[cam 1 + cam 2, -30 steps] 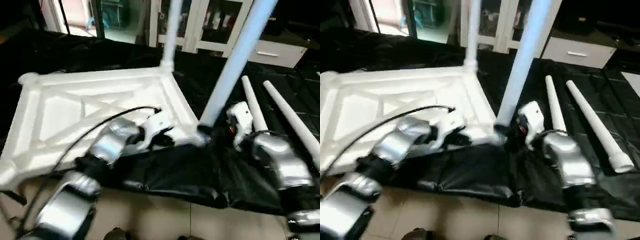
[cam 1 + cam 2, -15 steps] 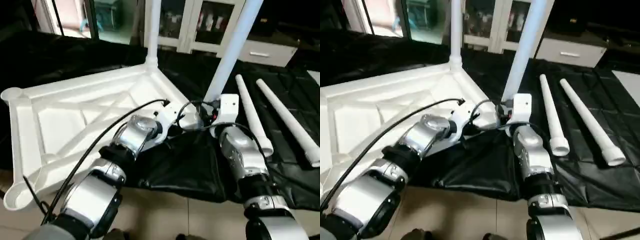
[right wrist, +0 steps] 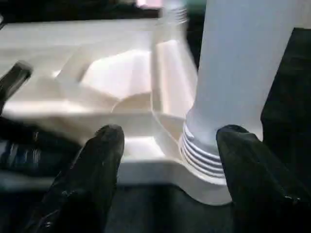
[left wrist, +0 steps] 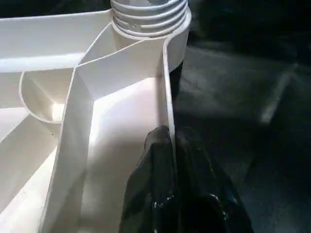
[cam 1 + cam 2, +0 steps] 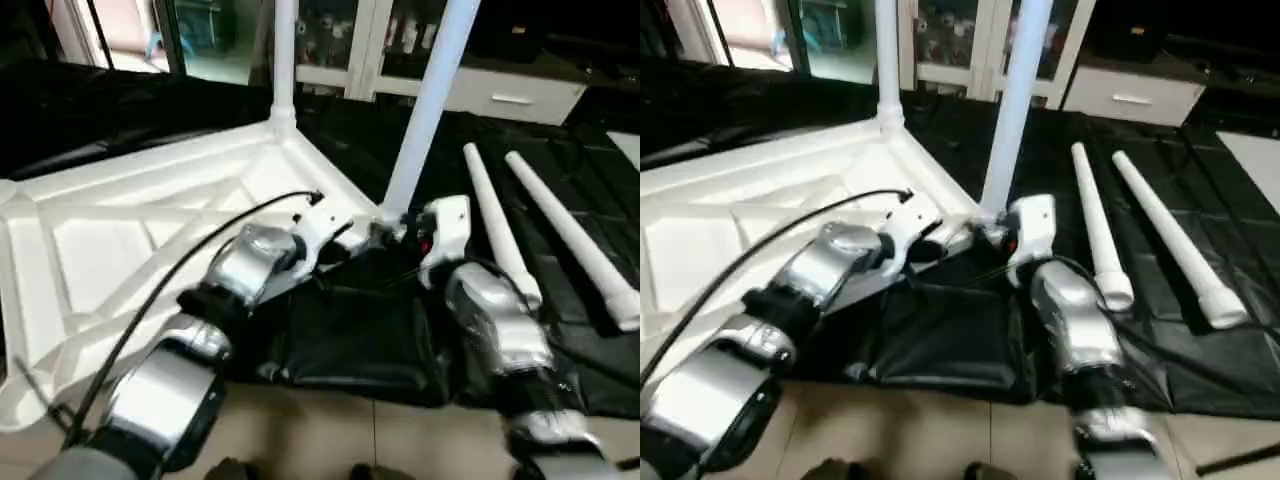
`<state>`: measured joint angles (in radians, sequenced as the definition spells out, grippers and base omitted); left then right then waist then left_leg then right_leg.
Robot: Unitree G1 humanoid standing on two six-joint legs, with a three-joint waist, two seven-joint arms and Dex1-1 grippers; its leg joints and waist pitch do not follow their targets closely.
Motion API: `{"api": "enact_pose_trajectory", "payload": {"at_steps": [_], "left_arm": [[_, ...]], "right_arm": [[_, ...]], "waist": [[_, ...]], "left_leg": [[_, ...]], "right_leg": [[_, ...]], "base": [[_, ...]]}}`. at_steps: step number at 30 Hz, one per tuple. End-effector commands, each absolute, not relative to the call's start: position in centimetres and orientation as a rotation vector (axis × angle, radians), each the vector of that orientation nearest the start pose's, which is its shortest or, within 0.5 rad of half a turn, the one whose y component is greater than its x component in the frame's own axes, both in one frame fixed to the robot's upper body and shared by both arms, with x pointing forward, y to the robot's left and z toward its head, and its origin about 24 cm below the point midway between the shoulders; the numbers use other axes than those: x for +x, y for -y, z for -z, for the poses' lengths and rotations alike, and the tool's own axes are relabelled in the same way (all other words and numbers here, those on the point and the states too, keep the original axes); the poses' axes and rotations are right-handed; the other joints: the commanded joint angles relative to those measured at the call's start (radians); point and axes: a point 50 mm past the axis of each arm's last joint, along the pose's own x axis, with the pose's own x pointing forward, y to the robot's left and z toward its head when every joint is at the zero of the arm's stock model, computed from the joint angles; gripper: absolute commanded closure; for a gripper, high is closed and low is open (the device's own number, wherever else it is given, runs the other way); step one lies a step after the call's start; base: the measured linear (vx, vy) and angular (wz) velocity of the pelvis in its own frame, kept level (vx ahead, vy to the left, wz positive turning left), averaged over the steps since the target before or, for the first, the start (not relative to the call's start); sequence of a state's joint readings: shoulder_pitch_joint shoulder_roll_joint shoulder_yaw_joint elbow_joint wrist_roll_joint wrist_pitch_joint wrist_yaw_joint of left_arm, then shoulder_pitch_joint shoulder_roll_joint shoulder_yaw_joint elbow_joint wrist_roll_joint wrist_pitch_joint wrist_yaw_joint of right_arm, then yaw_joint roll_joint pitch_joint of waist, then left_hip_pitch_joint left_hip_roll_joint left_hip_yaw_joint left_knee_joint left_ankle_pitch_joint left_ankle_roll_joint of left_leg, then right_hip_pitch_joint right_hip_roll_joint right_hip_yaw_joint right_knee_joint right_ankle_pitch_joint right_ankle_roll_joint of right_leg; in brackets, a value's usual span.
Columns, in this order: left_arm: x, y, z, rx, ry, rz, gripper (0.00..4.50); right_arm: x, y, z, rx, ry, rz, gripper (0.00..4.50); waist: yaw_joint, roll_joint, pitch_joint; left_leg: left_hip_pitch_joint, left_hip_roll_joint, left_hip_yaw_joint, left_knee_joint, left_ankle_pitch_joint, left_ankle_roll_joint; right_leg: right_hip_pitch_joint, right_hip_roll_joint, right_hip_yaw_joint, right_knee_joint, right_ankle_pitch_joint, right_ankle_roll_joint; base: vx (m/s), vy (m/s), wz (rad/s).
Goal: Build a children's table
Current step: Rotate leg to tighten
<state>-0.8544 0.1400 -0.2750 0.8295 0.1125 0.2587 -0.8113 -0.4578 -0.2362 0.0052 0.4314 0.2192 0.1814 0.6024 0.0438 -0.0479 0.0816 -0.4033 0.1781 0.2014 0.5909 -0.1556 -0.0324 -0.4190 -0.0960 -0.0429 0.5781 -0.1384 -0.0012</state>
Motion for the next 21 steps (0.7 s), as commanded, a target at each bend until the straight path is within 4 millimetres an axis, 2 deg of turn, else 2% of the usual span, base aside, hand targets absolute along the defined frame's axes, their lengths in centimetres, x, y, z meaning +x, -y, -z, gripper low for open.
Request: {"api": "enact_pose_trajectory", "payload": {"at_steps": [1, 2, 4, 6, 8, 10, 14, 15, 16, 18, 21], "left_arm": [[35.3, -5.9, -8.3, 0.401, -0.346, 1.157, 4.50], [34.3, -6.2, -8.1, 0.414, -0.329, 1.267, 4.50], [33.6, -6.3, -7.9, 0.418, -0.342, 1.336, 4.50], [33.4, -6.5, -7.7, 0.428, -0.346, 1.356, 4.50], [33.3, -6.7, -7.6, 0.436, -0.353, 1.361, 4.50], [33.3, -6.9, -7.4, 0.442, -0.353, 1.355, 4.50], [33.0, -7.1, -7.5, 0.426, -0.348, 1.377, 4.50], [32.8, -7.1, -7.6, 0.423, -0.346, 1.389, 4.50], [32.7, -7.1, -7.6, 0.423, -0.346, 1.395, 4.50], [32.7, -7.0, -7.6, 0.428, -0.347, 1.402, 4.50], [32.7, -6.9, -7.7, 0.432, -0.345, 1.407, 4.50]], "right_arm": [[32.1, 15.8, -6.7, -0.010, -0.176, -0.746, 1.25], [31.7, 17.6, -6.7, -0.070, -0.193, -0.771, 1.25], [31.7, 18.8, -6.9, -0.101, -0.197, -0.753, 1.25], [31.5, 19.4, -7.2, -0.113, -0.195, -0.756, 1.25], [31.2, 20.0, -7.5, -0.135, -0.201, -0.772, 1.25], [30.8, 20.6, -7.7, -0.156, -0.217, -0.798, 1.25], [30.2, 21.3, -8.1, -0.154, -0.227, -0.829, 1.25], [30.1, 21.3, -8.1, -0.155, -0.235, -0.848, 1.25], [30.0, 21.2, -8.0, -0.164, -0.247, -0.867, 1.25], [30.0, 21.0, -7.5, -0.180, -0.277, -0.891, 1.25], [30.4, 20.9, -7.1, -0.153, -0.294, -0.880, 0.97]], "waist": [[0.007, -0.001, -0.079], [0.010, 0.001, -0.078], [0.015, -0.002, -0.079], [0.018, 0.001, -0.078], [0.023, 0.000, -0.072], [0.026, -0.001, -0.069], [0.022, 0.000, -0.067], [0.022, 0.003, -0.067], [0.019, -0.001, -0.067], [0.018, 0.004, -0.066], [0.015, 0.002, -0.067]], "left_leg": [[0.031, 0.049, -0.020, -0.073, -0.240, 0.080], [0.031, 0.050, -0.019, -0.072, -0.223, 0.090], [0.031, 0.051, -0.016, -0.070, -0.190, 0.102], [0.035, 0.051, -0.014, -0.069, -0.193, 0.101], [0.039, 0.055, -0.015, -0.074, -0.248, 0.083], [0.042, 0.057, -0.017, -0.078, -0.285, 0.063], [0.038, 0.054, -0.023, -0.084, -0.347, 0.032], [0.040, 0.055, -0.024, -0.084, -0.355, 0.030], [0.039, 0.055, -0.023, -0.084, -0.359, 0.030], [0.040, 0.055, -0.023, -0.083, -0.360, 0.030], [0.039, 0.054, -0.023, -0.083, -0.360, 0.028]], "right_leg": [[0.046, -0.051, 0.028, -0.056, -0.186, -0.223], [0.048, -0.050, 0.028, -0.055, -0.161, -0.234], [0.049, -0.050, 0.029, -0.047, -0.124, -0.253], [0.045, -0.049, 0.029, -0.049, -0.147, -0.263], [0.041, -0.051, 0.029, -0.058, -0.237, -0.245], [0.038, -0.050, 0.030, -0.063, -0.288, -0.224], [0.036, -0.052, 0.030, -0.073, -0.380, -0.183], [0.036, -0.053, 0.030, -0.074, -0.386, -0.181], [0.034, -0.053, 0.031, -0.075, -0.388, -0.180], [0.031, -0.052, 0.031, -0.077, -0.388, -0.185], [0.031, -0.052, 0.030, -0.076, -0.390, -0.187]], "base": [[0.051, -0.015, 0.01], [0.051, -0.015, 0.01], [0.000, 0.000, 0.00], [0.000, 0.000, 0.00], [0.000, 0.000, 0.00], [0.000, 0.000, 0.00], [0.000, 0.000, 0.00], [0.000, 0.000, 0.00], [0.000, 0.000, 0.00], [0.000, 0.000, 0.00], [0.000, 0.000, 0.00]]}}
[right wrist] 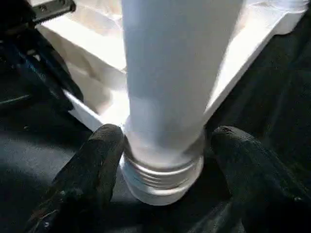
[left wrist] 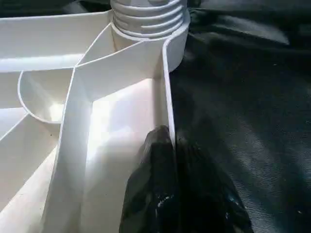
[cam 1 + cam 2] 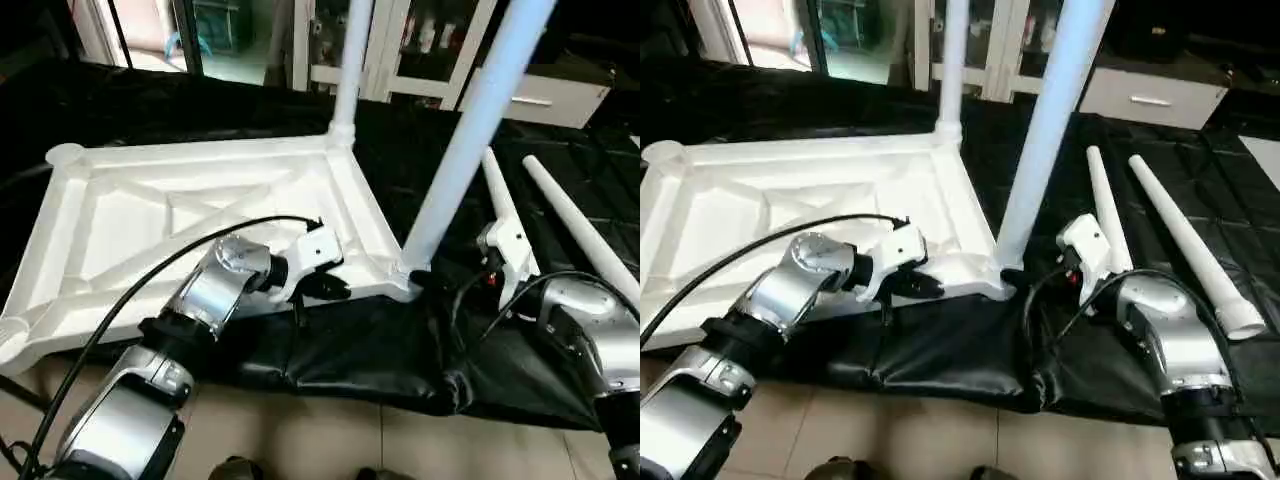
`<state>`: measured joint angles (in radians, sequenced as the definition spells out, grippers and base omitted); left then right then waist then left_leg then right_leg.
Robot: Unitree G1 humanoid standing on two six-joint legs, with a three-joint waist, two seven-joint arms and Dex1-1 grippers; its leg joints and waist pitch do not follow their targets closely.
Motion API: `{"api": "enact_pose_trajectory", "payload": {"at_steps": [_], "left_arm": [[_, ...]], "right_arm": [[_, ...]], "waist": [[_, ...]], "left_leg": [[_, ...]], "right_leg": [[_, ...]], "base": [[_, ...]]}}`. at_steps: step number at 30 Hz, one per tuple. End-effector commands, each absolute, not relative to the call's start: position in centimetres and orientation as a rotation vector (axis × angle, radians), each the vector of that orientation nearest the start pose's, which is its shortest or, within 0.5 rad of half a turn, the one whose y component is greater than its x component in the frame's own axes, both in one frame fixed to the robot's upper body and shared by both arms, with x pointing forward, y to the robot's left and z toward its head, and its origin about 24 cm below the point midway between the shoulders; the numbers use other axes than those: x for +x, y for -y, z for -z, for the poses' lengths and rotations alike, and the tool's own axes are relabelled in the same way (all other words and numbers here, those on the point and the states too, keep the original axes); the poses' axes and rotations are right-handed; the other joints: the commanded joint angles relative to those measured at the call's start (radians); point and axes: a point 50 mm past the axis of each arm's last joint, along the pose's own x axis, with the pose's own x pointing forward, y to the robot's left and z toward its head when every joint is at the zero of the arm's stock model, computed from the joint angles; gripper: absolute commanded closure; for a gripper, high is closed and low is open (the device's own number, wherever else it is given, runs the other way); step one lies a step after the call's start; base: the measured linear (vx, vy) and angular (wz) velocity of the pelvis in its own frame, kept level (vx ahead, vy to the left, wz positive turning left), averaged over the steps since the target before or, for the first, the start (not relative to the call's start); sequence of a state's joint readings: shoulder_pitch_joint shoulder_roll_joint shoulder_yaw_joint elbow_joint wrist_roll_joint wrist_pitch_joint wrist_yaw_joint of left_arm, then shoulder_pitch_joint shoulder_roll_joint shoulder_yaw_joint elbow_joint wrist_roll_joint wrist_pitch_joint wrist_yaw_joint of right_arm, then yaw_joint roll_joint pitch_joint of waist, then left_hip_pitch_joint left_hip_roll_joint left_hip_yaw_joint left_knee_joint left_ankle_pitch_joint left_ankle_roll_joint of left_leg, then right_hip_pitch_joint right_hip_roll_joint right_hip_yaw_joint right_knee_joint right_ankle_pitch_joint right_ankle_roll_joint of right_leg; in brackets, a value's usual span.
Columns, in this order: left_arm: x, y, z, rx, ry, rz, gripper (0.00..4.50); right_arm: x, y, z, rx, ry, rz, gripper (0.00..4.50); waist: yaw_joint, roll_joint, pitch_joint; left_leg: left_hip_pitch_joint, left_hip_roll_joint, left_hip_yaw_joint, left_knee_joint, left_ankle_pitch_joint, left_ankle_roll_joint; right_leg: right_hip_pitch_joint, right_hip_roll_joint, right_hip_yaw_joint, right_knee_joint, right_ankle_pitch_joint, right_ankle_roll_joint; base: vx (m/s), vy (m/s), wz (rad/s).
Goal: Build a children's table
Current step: Rotate leg to tighten
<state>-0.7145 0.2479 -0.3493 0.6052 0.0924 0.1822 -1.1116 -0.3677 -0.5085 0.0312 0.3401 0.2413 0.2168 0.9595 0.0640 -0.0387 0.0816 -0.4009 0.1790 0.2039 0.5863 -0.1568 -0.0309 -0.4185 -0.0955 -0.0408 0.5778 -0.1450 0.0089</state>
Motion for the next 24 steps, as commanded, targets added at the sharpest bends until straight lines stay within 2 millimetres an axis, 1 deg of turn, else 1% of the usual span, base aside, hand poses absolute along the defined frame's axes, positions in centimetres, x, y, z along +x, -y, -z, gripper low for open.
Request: {"api": "enact_pose_trajectory", "payload": {"at_steps": [1, 2, 3, 4, 5, 8, 9, 10, 11, 14, 23, 24], "left_arm": [[32.7, -6.9, -7.7, 0.432, -0.344, 1.407, 4.50], [32.7, -6.8, -7.7, 0.434, -0.343, 1.407, 4.50], [32.7, -6.8, -7.7, 0.435, -0.343, 1.408, 4.50], [32.7, -6.8, -7.7, 0.435, -0.342, 1.407, 4.50], [32.7, -6.8, -7.7, 0.436, -0.342, 1.406, 4.50], [32.6, -6.9, -7.8, 0.436, -0.342, 1.403, 4.50], [32.6, -6.9, -7.8, 0.437, -0.343, 1.403, 4.50], [32.6, -6.9, -7.7, 0.437, -0.344, 1.403, 4.50], [32.6, -7.0, -7.7, 0.438, -0.345, 1.403, 4.50], [32.5, -7.0, -7.7, 0.439, -0.348, 1.404, 4.50], [32.5, -7.0, -7.6, 0.445, -0.353, 1.409, 4.50], [32.4, -6.9, -7.6, 0.446, -0.353, 1.409, 4.50]], "right_arm": [[30.4, 20.9, -7.1, -0.149, -0.295, -0.878, 0.92], [30.6, 20.7, -7.0, -0.139, -0.296, -0.876, 0.92], [30.6, 20.6, -6.9, -0.139, -0.294, -0.878, 0.77], [30.7, 20.4, -6.9, -0.151, -0.289, -0.871, 0.77], [30.7, 20.3, -6.9, -0.152, -0.288, -0.872, 0.77], [30.7, 20.0, -6.7, -0.140, -0.286, -0.880, 0.77], [30.8, 19.9, -6.7, -0.135, -0.285, -0.880, 0.77], [30.8, 19.8, -6.6, -0.129, -0.284, -0.878, 0.77], [30.9, 19.7, -6.5, -0.124, -0.283, -0.877, 0.77], [31.1, 19.6, -6.3, -0.115, -0.283, -0.868, 0.77], [31.6, 19.7, -6.2, -0.066, -0.252, -0.813, 0.77], [31.6, 19.7, -6.1, -0.067, -0.252, -0.811, 0.93]], "waist": [[-0.005, -0.006, -0.068], [-0.006, -0.008, -0.067], [-0.005, -0.007, -0.068], [-0.005, -0.011, -0.068], [-0.004, -0.008, -0.068], [-0.003, -0.008, -0.070], [-0.003, -0.008, -0.069], [-0.002, -0.011, -0.069], [-0.004, -0.009, -0.068], [-0.004, -0.009, -0.068], [-0.005, -0.009, -0.070], [-0.005, -0.009, -0.070]], "left_leg": [[0.036, 0.053, -0.026, -0.078, -0.355, 0.026], [0.036, 0.053, -0.026, -0.078, -0.351, 0.027], [0.036, 0.053, -0.026, -0.078, -0.349, 0.027], [0.035, 0.054, -0.025, -0.079, -0.342, 0.028], [0.035, 0.054, -0.025, -0.079, -0.335, 0.029], [0.035, 0.053, -0.024, -0.077, -0.317, 0.037], [0.034, 0.053, -0.023, -0.077, -0.315, 0.038], [0.034, 0.053, -0.024, -0.077, -0.312, 0.041], [0.033, 0.053, -0.024, -0.077, -0.316, 0.041], [0.035, 0.053, -0.024, -0.078, -0.325, 0.035], [0.034, 0.053, -0.024, -0.078, -0.327, 0.029], [0.035, 0.053, -0.024, -0.078, -0.326, 0.029]], "right_leg": [[0.030, -0.053, 0.028, -0.075, -0.381, -0.198], [0.031, -0.052, 0.028, -0.074, -0.375, -0.200], [0.030, -0.052, 0.028, -0.074, -0.369, -0.202], [0.031, -0.051, 0.028, -0.072, -0.359, -0.202], [0.031, -0.052, 0.029, -0.071, -0.346, -0.206], [0.033, -0.053, 0.030, -0.069, -0.327, -0.209], [0.033, -0.053, 0.030, -0.069, -0.327, -0.210], [0.033, -0.053, 0.029, -0.068, -0.329, -0.210], [0.032, -0.053, 0.028, -0.069, -0.339, -0.209], [0.031, -0.053, 0.029, -0.071, -0.353, -0.205], [0.031, -0.054, 0.029, -0.071, -0.363, -0.202], [0.030, -0.053, 0.029, -0.071, -0.359, -0.204]], "base": [[0.000, 0.000, 0.00], [0.000, 0.000, 0.00], [0.000, 0.000, 0.00], [0.000, 0.000, 0.00], [0.000, 0.000, 0.00], [0.000, 0.000, 0.00], [0.000, 0.000, 0.00], [0.000, 0.000, 0.00], [0.000, 0.000, 0.00], [0.000, 0.000, 0.00], [0.000, 0.000, 0.00], [0.000, 0.000, 0.00]]}}
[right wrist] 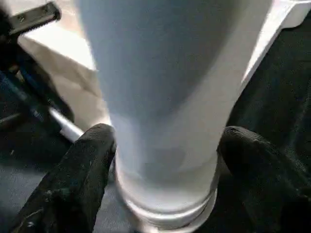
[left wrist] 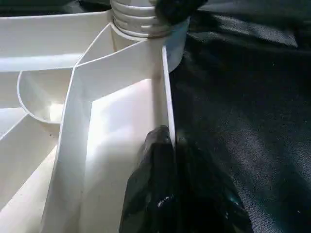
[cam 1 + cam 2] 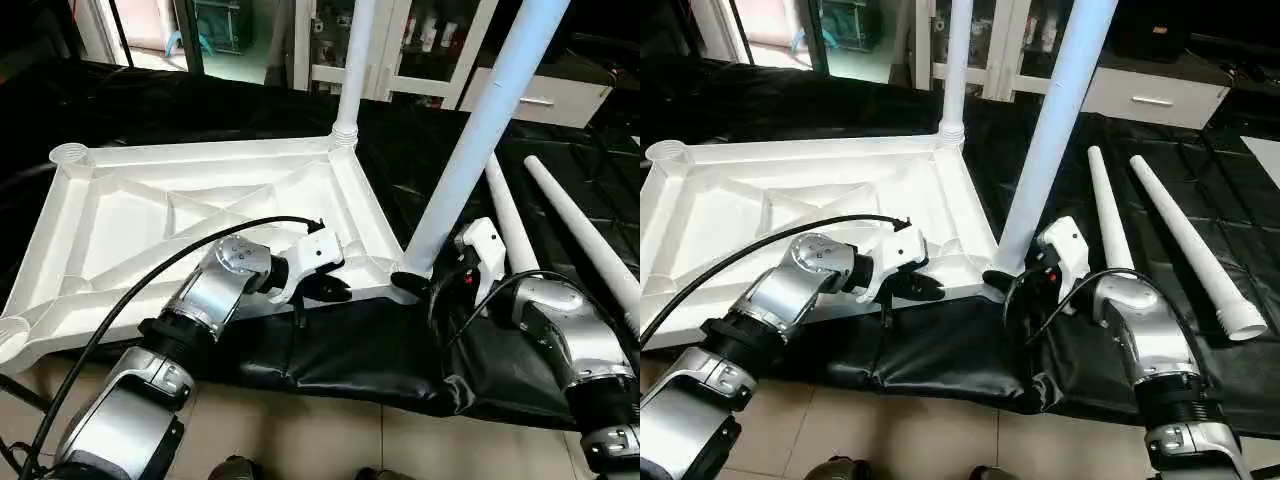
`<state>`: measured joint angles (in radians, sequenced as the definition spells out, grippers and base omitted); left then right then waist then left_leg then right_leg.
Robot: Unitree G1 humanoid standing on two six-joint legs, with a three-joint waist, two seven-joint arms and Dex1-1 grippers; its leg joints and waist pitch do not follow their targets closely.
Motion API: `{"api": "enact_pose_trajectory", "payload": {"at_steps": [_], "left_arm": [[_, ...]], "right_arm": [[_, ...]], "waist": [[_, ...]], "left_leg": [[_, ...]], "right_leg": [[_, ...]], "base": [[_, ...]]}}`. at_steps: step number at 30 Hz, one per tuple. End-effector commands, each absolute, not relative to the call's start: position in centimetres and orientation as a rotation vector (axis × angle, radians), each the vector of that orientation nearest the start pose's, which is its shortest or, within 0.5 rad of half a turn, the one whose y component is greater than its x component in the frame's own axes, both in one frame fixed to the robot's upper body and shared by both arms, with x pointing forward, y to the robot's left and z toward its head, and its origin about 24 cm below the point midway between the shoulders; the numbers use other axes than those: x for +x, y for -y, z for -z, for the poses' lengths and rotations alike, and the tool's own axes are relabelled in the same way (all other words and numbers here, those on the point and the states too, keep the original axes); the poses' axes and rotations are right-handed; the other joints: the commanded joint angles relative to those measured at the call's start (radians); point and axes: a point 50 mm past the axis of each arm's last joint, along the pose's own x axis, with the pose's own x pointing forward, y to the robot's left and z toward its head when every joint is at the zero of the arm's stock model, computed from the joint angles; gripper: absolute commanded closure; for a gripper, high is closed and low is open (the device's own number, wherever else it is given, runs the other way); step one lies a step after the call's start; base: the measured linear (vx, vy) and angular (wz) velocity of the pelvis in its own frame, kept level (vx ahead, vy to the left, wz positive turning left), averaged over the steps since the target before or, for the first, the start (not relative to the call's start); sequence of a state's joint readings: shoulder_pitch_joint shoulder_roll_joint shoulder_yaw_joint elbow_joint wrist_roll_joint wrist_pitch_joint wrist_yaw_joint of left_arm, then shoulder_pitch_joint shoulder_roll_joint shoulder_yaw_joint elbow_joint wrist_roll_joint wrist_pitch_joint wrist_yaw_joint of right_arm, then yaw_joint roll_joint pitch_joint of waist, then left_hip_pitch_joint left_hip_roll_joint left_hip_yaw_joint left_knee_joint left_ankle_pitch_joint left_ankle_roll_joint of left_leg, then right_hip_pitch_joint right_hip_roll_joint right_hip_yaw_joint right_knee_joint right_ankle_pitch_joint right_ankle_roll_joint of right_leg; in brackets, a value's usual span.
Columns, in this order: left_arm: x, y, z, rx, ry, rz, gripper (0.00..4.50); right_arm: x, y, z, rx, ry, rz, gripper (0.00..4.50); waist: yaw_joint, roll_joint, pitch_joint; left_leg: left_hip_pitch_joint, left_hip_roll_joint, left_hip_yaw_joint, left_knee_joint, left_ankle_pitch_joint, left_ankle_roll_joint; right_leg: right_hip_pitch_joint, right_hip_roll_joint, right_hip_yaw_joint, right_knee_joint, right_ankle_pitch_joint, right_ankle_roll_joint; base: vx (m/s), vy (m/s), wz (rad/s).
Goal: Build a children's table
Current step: Rotate leg to tighten
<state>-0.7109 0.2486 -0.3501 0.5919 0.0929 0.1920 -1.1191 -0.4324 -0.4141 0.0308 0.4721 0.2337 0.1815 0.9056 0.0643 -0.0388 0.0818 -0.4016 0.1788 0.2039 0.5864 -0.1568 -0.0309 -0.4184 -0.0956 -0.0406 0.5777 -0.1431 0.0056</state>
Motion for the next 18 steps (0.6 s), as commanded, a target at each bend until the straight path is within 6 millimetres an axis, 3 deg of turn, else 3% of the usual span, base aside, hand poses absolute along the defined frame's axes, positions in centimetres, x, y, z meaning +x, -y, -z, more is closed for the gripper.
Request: {"api": "enact_pose_trajectory", "payload": {"at_steps": [1, 9, 18], "left_arm": [[32.4, -6.9, -7.6, 0.446, -0.354, 1.410, 4.50], [32.4, -7.0, -7.5, 0.451, -0.360, 1.413, 4.50], [32.1, -7.1, -7.2, 0.452, -0.375, 1.416, 4.50]], "right_arm": [[31.6, 19.6, -6.0, -0.069, -0.255, -0.812, 1.03], [31.3, 19.3, -5.6, -0.070, -0.263, -0.837, 1.70], [31.1, 19.2, -4.9, -0.060, -0.270, -0.812, 1.80]], "waist": [[-0.005, -0.009, -0.070], [-0.005, -0.010, -0.070], [-0.005, -0.012, -0.074]], "left_leg": [[0.035, 0.053, -0.024, -0.078, -0.321, 0.030], [0.036, 0.053, -0.024, -0.078, -0.322, 0.030], [0.033, 0.054, -0.022, -0.076, -0.288, 0.044]], "right_leg": [[0.031, -0.053, 0.029, -0.070, -0.351, -0.201], [0.031, -0.054, 0.029, -0.070, -0.359, -0.198], [0.035, -0.053, 0.029, -0.065, -0.322, -0.209]], "base": [[0.000, 0.000, 0.00], [0.000, 0.000, 0.00], [0.000, 0.000, 0.00]]}}
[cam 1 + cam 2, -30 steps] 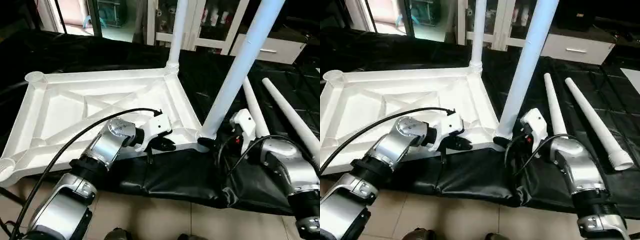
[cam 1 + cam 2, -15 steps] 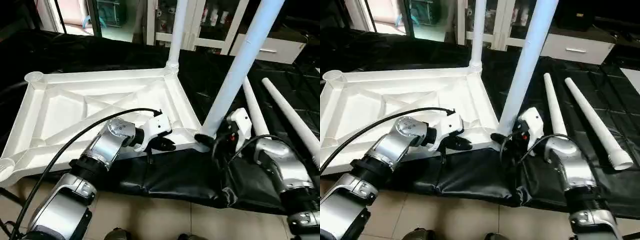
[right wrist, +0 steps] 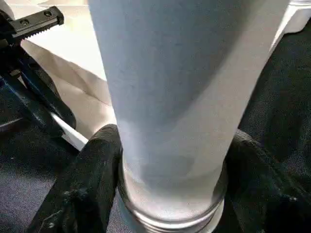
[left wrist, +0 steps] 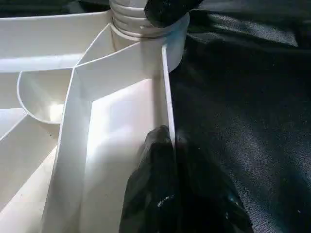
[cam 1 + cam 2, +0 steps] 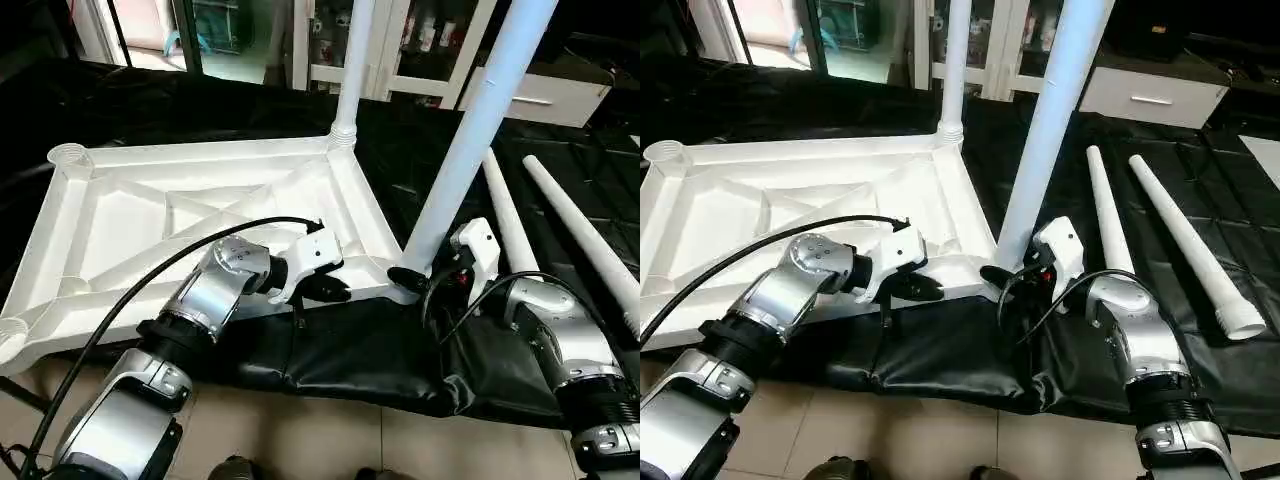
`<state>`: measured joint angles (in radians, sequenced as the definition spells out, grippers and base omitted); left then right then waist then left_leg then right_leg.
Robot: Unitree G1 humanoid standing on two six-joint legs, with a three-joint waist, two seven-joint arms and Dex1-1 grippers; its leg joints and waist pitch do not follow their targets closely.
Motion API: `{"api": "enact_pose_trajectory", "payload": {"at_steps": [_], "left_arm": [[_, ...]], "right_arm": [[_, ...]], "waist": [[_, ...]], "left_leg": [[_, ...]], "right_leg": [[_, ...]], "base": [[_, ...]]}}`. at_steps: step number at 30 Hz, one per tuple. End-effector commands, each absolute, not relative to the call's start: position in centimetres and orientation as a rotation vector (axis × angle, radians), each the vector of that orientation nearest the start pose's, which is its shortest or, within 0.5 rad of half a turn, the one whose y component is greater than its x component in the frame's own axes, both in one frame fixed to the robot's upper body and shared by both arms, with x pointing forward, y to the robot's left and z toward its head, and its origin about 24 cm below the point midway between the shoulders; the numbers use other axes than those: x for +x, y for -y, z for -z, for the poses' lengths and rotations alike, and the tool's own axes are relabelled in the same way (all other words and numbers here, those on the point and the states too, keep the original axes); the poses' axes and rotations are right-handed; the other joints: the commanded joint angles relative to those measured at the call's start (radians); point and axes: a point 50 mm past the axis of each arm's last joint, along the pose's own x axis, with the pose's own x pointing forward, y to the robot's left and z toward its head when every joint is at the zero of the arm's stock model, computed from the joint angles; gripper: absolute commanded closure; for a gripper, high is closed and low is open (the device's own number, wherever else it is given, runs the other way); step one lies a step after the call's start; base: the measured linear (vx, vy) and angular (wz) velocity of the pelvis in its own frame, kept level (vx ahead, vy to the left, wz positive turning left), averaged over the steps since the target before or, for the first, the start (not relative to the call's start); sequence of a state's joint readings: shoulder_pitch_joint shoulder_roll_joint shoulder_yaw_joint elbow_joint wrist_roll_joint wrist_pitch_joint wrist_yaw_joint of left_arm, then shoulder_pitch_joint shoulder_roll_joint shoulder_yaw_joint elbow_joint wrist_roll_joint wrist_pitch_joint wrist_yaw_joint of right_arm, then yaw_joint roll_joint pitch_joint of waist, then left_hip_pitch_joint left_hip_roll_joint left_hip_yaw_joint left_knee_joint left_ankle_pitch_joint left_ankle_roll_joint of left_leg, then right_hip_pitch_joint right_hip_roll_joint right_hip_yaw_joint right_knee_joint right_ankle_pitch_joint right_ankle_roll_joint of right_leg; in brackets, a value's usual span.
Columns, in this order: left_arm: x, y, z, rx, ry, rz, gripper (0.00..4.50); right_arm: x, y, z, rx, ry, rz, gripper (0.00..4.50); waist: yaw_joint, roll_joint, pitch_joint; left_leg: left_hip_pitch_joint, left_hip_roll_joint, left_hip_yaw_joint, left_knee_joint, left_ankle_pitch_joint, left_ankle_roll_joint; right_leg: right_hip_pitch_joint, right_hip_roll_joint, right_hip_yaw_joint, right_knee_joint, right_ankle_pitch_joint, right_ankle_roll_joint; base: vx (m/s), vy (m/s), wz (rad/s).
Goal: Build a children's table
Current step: Rotate leg to tighten
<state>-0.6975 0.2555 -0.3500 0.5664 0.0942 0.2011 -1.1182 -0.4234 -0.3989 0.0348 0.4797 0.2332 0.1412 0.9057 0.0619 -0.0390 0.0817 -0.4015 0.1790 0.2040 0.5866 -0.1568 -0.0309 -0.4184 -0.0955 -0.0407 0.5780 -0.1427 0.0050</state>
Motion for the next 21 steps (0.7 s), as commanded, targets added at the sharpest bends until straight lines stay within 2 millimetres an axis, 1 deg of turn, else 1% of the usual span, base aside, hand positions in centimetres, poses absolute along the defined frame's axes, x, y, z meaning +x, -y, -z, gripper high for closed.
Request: {"api": "enact_pose_trajectory", "payload": {"at_steps": [1, 3, 4, 6, 7, 8, 9, 10, 11, 12, 13, 14, 15, 16, 17, 18, 19, 20, 21], "left_arm": [[32.1, -7.1, -7.2, 0.452, -0.376, 1.416, 4.50], [32.4, -7.1, -7.1, 0.453, -0.388, 1.389, 4.50], [32.9, -7.1, -7.1, 0.455, -0.407, 1.329, 4.50], [33.2, -7.0, -7.1, 0.456, -0.415, 1.302, 4.50], [33.7, -6.8, -7.2, 0.457, -0.417, 1.257, 4.50], [33.7, -6.8, -7.2, 0.457, -0.417, 1.257, 4.50], [34.0, -6.6, -7.3, 0.458, -0.418, 1.226, 4.50], [34.0, -6.6, -7.3, 0.458, -0.418, 1.226, 4.50], [34.5, -6.0, -7.6, 0.451, -0.413, 1.175, 4.50], [35.4, -5.0, -8.1, 0.442, -0.411, 1.088, 4.50], [35.9, -4.1, -8.5, 0.439, -0.407, 1.034, 4.50], [36.1, -3.7, -8.7, 0.438, -0.404, 1.009, 4.50], [36.4, -3.0, -9.2, 0.428, -0.395, 0.974, 4.50], [36.4, -3.0, -9.2, 0.428, -0.395, 0.974, 4.50], [36.6, -2.5, -9.6, 0.417, -0.385, 0.957, 4.50], [36.7, -2.1, -9.8, 0.409, -0.379, 0.947, 4.50], [36.7, -1.8, -10.1, 0.408, -0.371, 0.941, 4.50], [36.8, -1.7, -10.2, 0.408, -0.368, 0.939, 4.50], [36.8, -1.6, -10.3, 0.408, -0.366, 0.937, 4.50]], "right_arm": [[31.0, 19.2, -4.9, -0.057, -0.271, -0.808, 1.80], [30.9, 18.9, -4.1, -0.051, -0.294, -0.745, 1.81], [30.9, 18.2, -3.4, -0.059, -0.314, -0.663, 1.81], [31.0, 17.9, -3.1, -0.065, -0.318, -0.634, 1.81], [31.2, 17.1, -2.9, -0.066, -0.319, -0.595, 1.81], [31.2, 17.1, -2.9, -0.066, -0.319, -0.595, 1.81], [31.3, 16.6, -2.8, -0.065, -0.319, -0.570, 1.81], [31.3, 16.6, -2.8, -0.065, -0.319, -0.570, 1.81], [31.8, 15.6, -2.6, -0.036, -0.320, -0.516, 1.82], [32.7, 13.9, -2.3, 0.009, -0.332, -0.426, 1.82], [33.2, 12.9, -2.2, 0.035, -0.340, -0.359, 1.82], [33.5, 12.4, -2.2, 0.048, -0.343, -0.322, 1.82], [33.9, 11.6, -2.2, 0.080, -0.345, -0.277, 1.82], [33.9, 11.6, -2.2, 0.080, -0.345, -0.277, 1.82], [34.2, 11.1, -2.3, 0.098, -0.345, -0.246, 1.82], [34.3, 10.8, -2.4, 0.103, -0.340, -0.226, 1.82], [34.4, 10.3, -2.6, 0.098, -0.323, -0.239, 1.82], [34.5, 10.1, -2.8, 0.092, -0.312, -0.249, 1.82], [34.6, 9.9, -2.9, 0.087, -0.305, -0.257, 1.82]], "waist": [[-0.003, -0.011, -0.074], [-0.004, -0.011, -0.073], [-0.007, -0.007, -0.067], [-0.012, -0.009, -0.068], [-0.018, -0.005, -0.063], [-0.020, -0.007, -0.063], [-0.021, -0.008, -0.062], [-0.022, -0.008, -0.061], [-0.025, -0.007, -0.058], [-0.026, -0.008, -0.056], [-0.043, -0.004, -0.056], [-0.044, -0.004, -0.053], [-0.049, -0.003, -0.051], [-0.053, 0.002, -0.051], [-0.054, 0.002, -0.052], [-0.058, 0.010, -0.051], [-0.058, 0.013, -0.050], [-0.058, 0.004, -0.054], [-0.059, -0.005, -0.053]], "left_leg": [[0.034, 0.053, -0.022, -0.076, -0.289, 0.044], [0.034, 0.053, -0.022, -0.077, -0.296, 0.041], [0.034, 0.053, -0.022, -0.081, -0.311, 0.027], [0.033, 0.052, -0.027, -0.084, -0.339, 0.012], [0.044, 0.049, -0.027, -0.085, -0.402, -0.015], [0.045, 0.049, -0.029, -0.084, -0.426, -0.020], [0.044, 0.049, -0.032, -0.084, -0.441, -0.024], [0.047, 0.047, -0.033, -0.084, -0.467, -0.027], [0.046, 0.047, -0.036, -0.084, -0.488, -0.029], [0.048, 0.046, -0.037, -0.084, -0.500, -0.033], [0.058, 0.041, -0.048, -0.081, -0.573, -0.068], [0.063, 0.040, -0.050, -0.080, -0.596, -0.074], [0.064, 0.039, -0.052, -0.080, -0.615, -0.075], [0.071, 0.040, -0.056, -0.081, -0.645, -0.074], [0.071, 0.041, -0.059, -0.084, -0.656, -0.072], [0.055, 0.052, -0.067, -0.109, -0.688, -0.075], [0.054, 0.053, -0.066, -0.116, -0.707, -0.080], [0.060, 0.052, -0.063, -0.116, -0.711, -0.082], [0.063, 0.048, -0.058, -0.112, -0.704, -0.077]], "right_leg": [[0.034, -0.052, 0.029, -0.065, -0.324, -0.209], [0.033, -0.052, 0.029, -0.066, -0.333, -0.206], [0.026, -0.051, 0.030, -0.070, -0.361, -0.194], [0.030, -0.052, 0.027, -0.072, -0.402, -0.183], [0.015, -0.048, 0.027, -0.083, -0.462, -0.165], [0.016, -0.051, 0.027, -0.086, -0.489, -0.159], [0.018, -0.052, 0.025, -0.087, -0.511, -0.152], [0.012, -0.053, 0.025, -0.095, -0.553, -0.135], [0.010, -0.053, 0.023, -0.099, -0.582, -0.123], [0.006, -0.053, 0.022, -0.103, -0.602, -0.114], [-0.004, -0.050, 0.009, -0.108, -0.669, -0.099], [-0.006, -0.049, 0.002, -0.114, -0.691, -0.085], [-0.005, -0.049, -0.002, -0.119, -0.697, -0.077], [-0.002, -0.048, -0.015, -0.133, -0.687, -0.065], [0.004, -0.047, -0.022, -0.134, -0.668, -0.063], [0.030, -0.043, -0.032, -0.119, -0.574, -0.070], [0.031, -0.042, -0.034, -0.119, -0.553, -0.074], [0.030, -0.047, -0.032, -0.117, -0.531, -0.082], [0.022, -0.050, -0.030, -0.124, -0.541, -0.084]], "base": [[0.000, 0.000, 0.00], [0.000, 0.000, 0.00], [0.000, 0.000, 0.00], [0.000, 0.000, 0.00], [0.000, 0.000, 0.00], [0.000, 0.000, 0.00], [0.000, 0.000, 0.00], [0.000, 0.000, 0.00], [0.000, 0.000, 0.00], [0.000, 0.000, 0.00], [-0.068, 0.007, -0.02], [-0.068, 0.007, -0.02], [-0.086, 0.019, -0.04], [-0.068, 0.031, -0.05], [-0.068, 0.031, -0.05], [0.000, 0.000, 0.00], [0.000, 0.000, 0.00], [0.000, 0.000, 0.00], [0.000, 0.000, 0.00]]}}
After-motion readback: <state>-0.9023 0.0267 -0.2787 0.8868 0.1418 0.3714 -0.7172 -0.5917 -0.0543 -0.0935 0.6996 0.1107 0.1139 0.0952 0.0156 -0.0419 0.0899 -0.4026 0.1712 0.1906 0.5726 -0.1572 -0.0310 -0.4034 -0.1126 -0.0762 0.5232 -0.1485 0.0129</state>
